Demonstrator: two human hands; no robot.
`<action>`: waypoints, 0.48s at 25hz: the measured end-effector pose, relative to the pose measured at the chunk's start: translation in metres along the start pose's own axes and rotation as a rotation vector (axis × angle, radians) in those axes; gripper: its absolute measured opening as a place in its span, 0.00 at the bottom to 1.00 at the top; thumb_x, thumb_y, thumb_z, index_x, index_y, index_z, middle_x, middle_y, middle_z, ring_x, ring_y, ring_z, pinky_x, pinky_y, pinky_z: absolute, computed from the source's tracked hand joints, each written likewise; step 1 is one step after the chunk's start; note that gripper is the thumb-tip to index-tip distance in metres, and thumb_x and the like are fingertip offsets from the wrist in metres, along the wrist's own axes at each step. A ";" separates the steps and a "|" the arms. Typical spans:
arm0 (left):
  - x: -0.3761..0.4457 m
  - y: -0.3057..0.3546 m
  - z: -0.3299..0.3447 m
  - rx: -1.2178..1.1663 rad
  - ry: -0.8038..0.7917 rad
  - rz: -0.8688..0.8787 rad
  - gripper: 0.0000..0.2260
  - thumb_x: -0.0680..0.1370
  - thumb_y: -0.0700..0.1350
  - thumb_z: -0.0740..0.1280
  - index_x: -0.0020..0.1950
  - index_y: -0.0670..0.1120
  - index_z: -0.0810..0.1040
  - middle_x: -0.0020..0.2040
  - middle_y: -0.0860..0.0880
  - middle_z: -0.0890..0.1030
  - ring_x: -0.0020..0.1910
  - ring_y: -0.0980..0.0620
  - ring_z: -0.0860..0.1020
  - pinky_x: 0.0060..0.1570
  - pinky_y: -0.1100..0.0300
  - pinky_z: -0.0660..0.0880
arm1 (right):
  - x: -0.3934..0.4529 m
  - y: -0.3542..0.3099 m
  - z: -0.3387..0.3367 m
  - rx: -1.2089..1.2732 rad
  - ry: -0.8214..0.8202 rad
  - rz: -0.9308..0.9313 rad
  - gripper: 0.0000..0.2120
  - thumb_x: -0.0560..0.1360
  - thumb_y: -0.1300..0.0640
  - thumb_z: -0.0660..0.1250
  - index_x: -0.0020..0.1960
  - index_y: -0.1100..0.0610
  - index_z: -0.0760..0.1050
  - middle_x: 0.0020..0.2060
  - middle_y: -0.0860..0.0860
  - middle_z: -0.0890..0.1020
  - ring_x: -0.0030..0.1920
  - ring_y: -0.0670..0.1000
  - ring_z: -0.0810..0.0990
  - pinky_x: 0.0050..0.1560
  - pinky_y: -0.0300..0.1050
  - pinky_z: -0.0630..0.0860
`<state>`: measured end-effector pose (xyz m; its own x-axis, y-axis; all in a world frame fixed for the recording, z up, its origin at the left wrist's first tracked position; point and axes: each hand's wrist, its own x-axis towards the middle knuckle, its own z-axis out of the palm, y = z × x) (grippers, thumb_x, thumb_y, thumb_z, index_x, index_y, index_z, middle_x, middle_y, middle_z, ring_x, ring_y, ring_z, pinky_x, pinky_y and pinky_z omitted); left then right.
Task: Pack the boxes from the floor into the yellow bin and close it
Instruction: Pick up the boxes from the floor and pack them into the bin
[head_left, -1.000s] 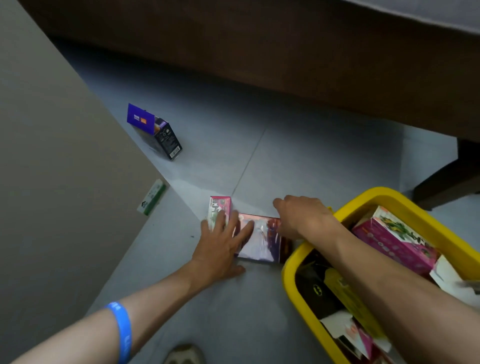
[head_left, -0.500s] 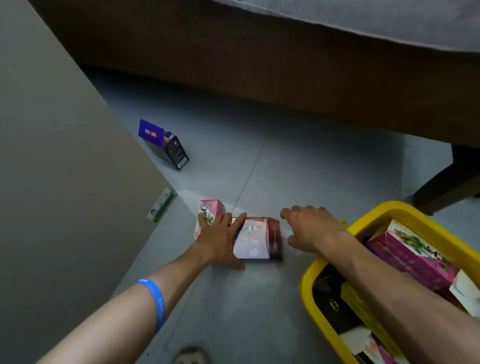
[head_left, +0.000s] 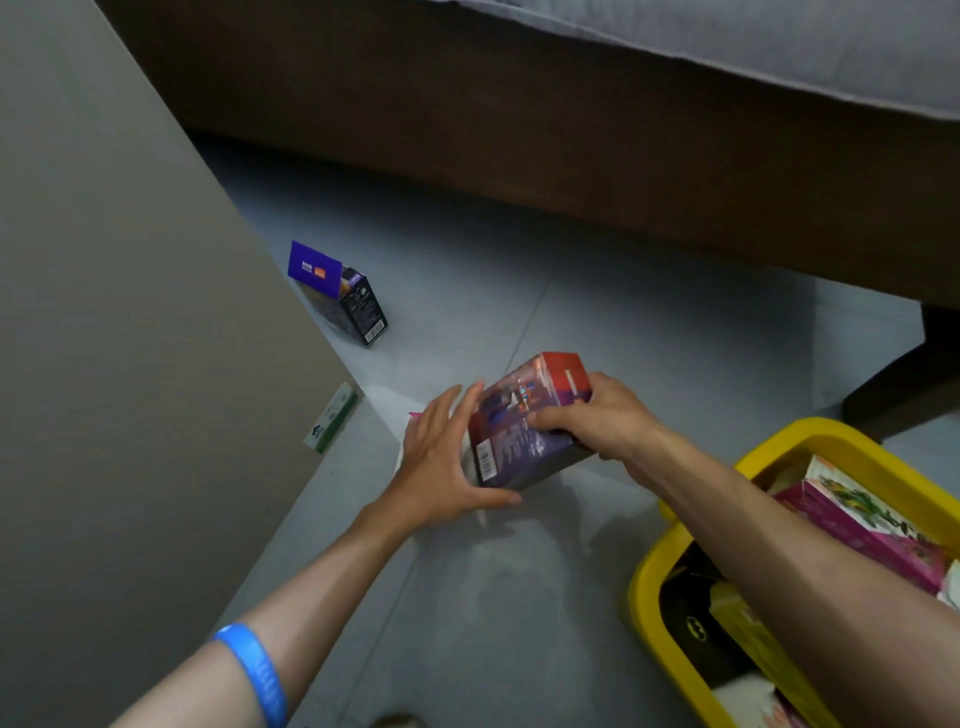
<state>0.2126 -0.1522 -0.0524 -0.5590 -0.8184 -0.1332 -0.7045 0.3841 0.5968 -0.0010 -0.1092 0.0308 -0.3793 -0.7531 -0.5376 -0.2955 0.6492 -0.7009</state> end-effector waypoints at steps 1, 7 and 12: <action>-0.001 -0.013 0.001 0.097 -0.044 -0.125 0.59 0.59 0.72 0.74 0.78 0.63 0.40 0.81 0.48 0.49 0.79 0.46 0.49 0.73 0.39 0.51 | 0.001 -0.003 -0.002 -0.013 0.046 -0.024 0.24 0.62 0.46 0.78 0.54 0.50 0.74 0.46 0.48 0.81 0.41 0.47 0.78 0.31 0.40 0.71; -0.005 -0.042 -0.008 -0.097 0.160 -0.616 0.24 0.70 0.51 0.75 0.62 0.46 0.71 0.58 0.41 0.79 0.54 0.40 0.78 0.52 0.49 0.76 | -0.014 -0.042 -0.082 -0.113 0.095 -0.129 0.36 0.66 0.43 0.78 0.63 0.49 0.60 0.52 0.49 0.75 0.44 0.49 0.78 0.29 0.44 0.75; 0.012 0.053 -0.037 -0.263 0.050 -0.178 0.26 0.67 0.45 0.80 0.58 0.56 0.71 0.51 0.54 0.80 0.44 0.58 0.78 0.42 0.59 0.75 | -0.066 -0.027 -0.201 -0.252 0.090 -0.208 0.36 0.62 0.42 0.79 0.64 0.45 0.64 0.51 0.46 0.77 0.45 0.50 0.82 0.27 0.40 0.79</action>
<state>0.1845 -0.1577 0.0074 -0.4106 -0.8852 -0.2188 -0.6488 0.1150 0.7523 -0.1438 -0.0554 0.1792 -0.3605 -0.8671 -0.3437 -0.5782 0.4969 -0.6471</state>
